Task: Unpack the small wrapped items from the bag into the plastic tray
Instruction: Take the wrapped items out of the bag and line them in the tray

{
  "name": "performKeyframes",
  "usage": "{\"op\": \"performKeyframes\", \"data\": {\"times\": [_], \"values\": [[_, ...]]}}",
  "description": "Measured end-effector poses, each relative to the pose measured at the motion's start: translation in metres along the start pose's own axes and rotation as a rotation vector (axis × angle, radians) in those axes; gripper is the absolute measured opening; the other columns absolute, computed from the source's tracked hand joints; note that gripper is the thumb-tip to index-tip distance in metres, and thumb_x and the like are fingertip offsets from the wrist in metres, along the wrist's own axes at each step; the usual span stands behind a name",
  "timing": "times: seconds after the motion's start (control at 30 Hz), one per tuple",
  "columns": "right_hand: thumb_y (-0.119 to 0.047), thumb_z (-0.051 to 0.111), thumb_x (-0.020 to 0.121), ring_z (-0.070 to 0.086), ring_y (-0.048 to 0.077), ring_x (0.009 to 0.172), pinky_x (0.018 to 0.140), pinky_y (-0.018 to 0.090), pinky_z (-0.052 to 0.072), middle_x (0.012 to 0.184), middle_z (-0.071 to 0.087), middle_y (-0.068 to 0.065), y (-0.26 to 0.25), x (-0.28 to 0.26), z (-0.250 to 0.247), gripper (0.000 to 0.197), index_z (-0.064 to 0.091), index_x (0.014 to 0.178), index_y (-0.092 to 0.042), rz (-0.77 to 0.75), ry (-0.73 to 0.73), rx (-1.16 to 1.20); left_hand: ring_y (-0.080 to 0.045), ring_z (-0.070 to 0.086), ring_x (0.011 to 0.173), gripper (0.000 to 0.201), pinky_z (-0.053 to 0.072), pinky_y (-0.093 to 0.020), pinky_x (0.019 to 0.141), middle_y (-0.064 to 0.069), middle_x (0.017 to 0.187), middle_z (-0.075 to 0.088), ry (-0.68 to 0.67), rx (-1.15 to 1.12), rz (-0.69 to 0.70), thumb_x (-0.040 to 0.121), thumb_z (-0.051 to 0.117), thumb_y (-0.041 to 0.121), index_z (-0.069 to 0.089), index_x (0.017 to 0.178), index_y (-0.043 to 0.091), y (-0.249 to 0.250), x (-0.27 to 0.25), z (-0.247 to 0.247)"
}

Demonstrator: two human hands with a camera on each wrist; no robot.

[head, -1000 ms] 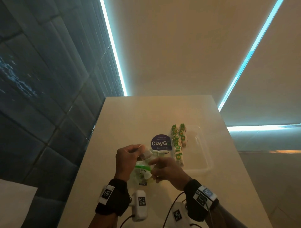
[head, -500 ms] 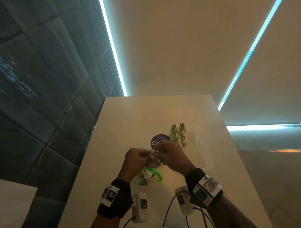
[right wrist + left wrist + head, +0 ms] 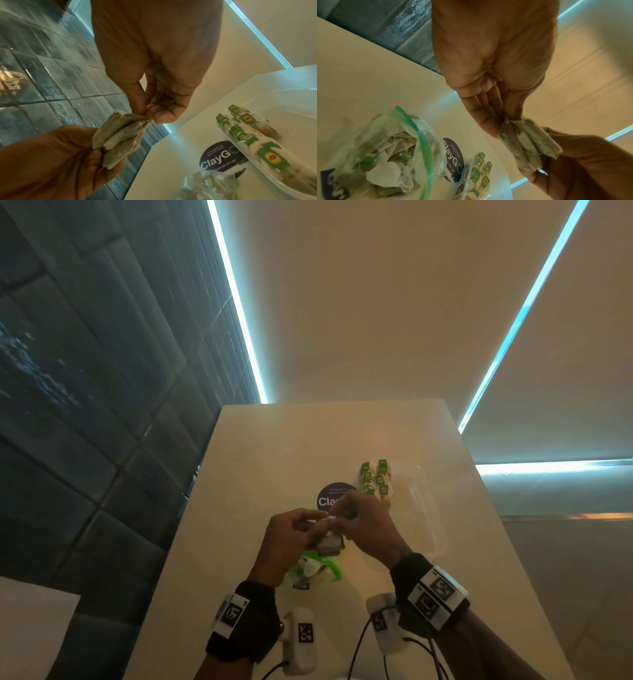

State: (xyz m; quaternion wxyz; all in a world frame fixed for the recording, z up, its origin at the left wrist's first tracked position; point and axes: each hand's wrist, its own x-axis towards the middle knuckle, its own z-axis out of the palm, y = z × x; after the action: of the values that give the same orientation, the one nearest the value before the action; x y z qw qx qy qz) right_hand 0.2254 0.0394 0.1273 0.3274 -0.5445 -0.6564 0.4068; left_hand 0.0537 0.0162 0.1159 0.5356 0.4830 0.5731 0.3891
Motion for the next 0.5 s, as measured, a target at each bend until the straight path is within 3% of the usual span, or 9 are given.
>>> {"op": "performKeyframes", "data": {"times": [0.13, 0.2, 0.37, 0.5], "values": [[-0.021, 0.069, 0.088, 0.070, 0.025, 0.082, 0.067, 0.028, 0.057, 0.092, 0.073, 0.007, 0.000, -0.003, -0.004, 0.014, 0.072, 0.097, -0.010, 0.146, -0.098, 0.207, -0.019, 0.074, 0.083, 0.039, 0.062, -0.040, 0.075, -0.011, 0.091, 0.075, 0.063, 0.000, 0.025, 0.079, 0.078, 0.018, 0.064, 0.116, 0.019, 0.000, 0.000, 0.002], [-0.021, 0.065, 0.091, 0.071, 0.030, 0.083, 0.066, 0.030, 0.057, 0.092, 0.074, 0.013, -0.002, -0.007, -0.007, 0.017, 0.074, 0.097, -0.008, 0.230, -0.183, 0.360, -0.016, 0.074, 0.082, 0.036, 0.062, -0.035, 0.073, -0.008, 0.091, 0.076, 0.119, 0.029, 0.044, 0.078, 0.079, 0.021, 0.066, 0.112, 0.017, 0.000, 0.001, 0.003], [-0.019, 0.064, 0.091, 0.070, 0.024, 0.078, 0.066, 0.028, 0.059, 0.093, 0.074, 0.018, 0.000, -0.010, -0.003, 0.023, 0.073, 0.103, -0.001, 0.270, -0.140, 0.491, -0.014, 0.074, 0.077, 0.019, 0.061, -0.031, 0.070, -0.001, 0.083, 0.076, 0.245, 0.033, 0.087, 0.077, 0.080, 0.018, 0.073, 0.094, 0.015, 0.000, 0.001, 0.008], [-0.019, 0.067, 0.088, 0.070, 0.029, 0.081, 0.074, 0.036, 0.059, 0.094, 0.074, 0.019, 0.004, -0.013, 0.000, 0.024, 0.074, 0.101, 0.000, 0.289, -0.112, 0.599, -0.012, 0.074, 0.077, 0.020, 0.061, -0.030, 0.069, -0.003, 0.086, 0.076, 0.265, 0.040, 0.107, 0.079, 0.078, 0.019, 0.073, 0.098, 0.016, 0.001, -0.001, 0.011]]}}
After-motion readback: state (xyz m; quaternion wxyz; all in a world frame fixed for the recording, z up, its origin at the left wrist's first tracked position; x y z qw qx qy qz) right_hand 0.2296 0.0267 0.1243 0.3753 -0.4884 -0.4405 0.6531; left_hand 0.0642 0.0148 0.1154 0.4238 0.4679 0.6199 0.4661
